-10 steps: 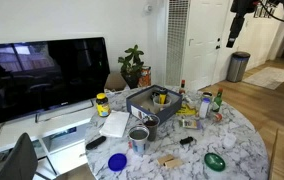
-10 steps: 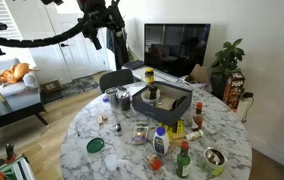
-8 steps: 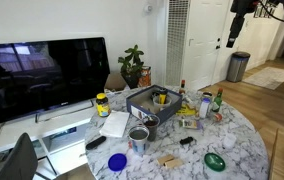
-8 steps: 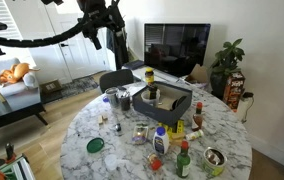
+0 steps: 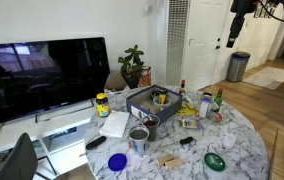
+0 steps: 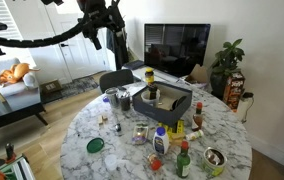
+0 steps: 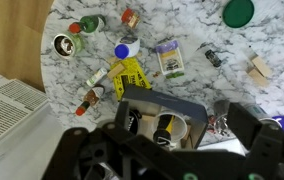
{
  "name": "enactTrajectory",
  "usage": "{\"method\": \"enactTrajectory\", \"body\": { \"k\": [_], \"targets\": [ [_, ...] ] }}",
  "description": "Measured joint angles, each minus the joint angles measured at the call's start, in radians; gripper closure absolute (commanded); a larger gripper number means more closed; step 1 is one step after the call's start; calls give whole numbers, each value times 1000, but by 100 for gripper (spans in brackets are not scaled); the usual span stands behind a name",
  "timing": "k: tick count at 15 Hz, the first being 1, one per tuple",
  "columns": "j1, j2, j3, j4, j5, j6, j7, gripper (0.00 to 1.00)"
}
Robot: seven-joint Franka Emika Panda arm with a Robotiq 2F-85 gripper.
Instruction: Pick up the toy car and place it the right way up on the table
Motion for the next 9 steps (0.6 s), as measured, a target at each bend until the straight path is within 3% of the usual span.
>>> {"method": "enactTrajectory", "body": {
  "k": [5, 9],
  "targets": [
    [6, 53, 0, -36, 62, 46, 88, 0],
    [20, 202, 4, -119, 197, 236, 232, 0]
  ]
}}
